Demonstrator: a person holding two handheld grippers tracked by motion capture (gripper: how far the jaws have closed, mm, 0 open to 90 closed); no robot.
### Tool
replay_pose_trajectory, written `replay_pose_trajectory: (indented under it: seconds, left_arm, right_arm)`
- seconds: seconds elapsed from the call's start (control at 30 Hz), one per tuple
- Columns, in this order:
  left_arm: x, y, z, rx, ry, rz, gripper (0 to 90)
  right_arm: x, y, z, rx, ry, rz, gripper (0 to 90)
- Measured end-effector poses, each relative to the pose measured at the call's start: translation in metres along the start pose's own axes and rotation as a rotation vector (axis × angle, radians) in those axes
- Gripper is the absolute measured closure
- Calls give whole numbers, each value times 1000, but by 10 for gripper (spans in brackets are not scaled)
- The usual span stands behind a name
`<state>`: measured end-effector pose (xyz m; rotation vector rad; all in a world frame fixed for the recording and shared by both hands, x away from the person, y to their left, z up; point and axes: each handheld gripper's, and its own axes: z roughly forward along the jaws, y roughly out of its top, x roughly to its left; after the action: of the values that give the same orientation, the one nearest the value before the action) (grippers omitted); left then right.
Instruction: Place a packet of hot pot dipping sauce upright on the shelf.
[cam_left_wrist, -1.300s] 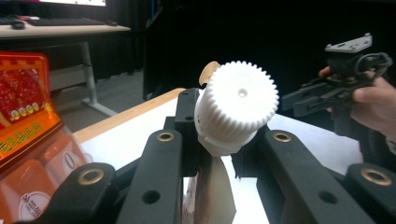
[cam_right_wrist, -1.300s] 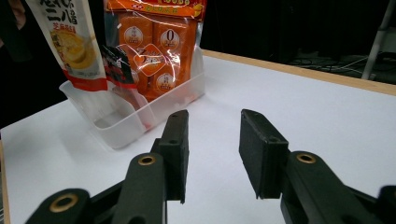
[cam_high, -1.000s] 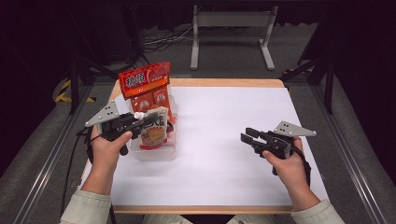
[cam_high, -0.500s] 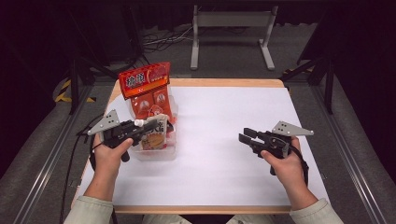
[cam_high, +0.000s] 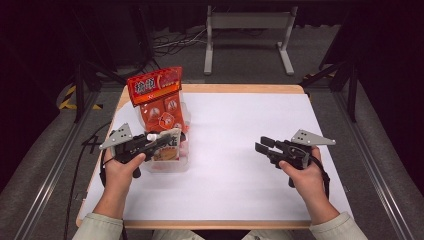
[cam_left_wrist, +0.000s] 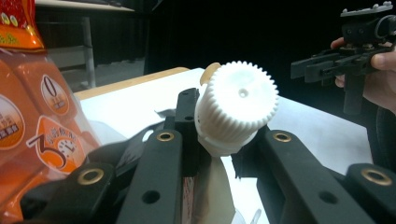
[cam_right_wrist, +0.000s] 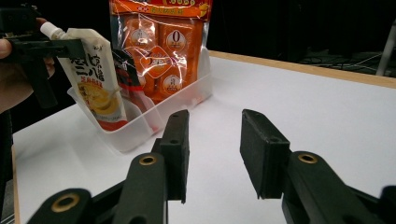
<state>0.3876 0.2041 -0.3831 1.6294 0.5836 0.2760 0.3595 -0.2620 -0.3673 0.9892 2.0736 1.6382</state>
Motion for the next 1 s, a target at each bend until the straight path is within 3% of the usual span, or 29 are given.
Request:
replay_pose_trajectory:
  seconds: [0.4,0.7,0.77,0.8,0.93,1.0]
  left_arm:
    - [1,-11,0,5,27,-27,759]
    - [-3,-10,-9,54,83,6,752]
    - [-3,-10,-11,49,93,7,728]
    - [-4,-9,-15,23,105,11,703]
    - [-6,-8,-16,30,110,30,688]
    - [-8,-8,-15,33,135,34,609]
  right_arm:
    - [0,1,0,-19,3,8,624]
    - [-1,1,-2,-26,2,20,615]
    - [-1,1,-2,-27,0,21,607]
    - [-1,1,-2,-28,-1,22,603]
    - [-1,1,-2,-30,-1,22,600]
    - [-1,1,-1,-30,-2,24,596]
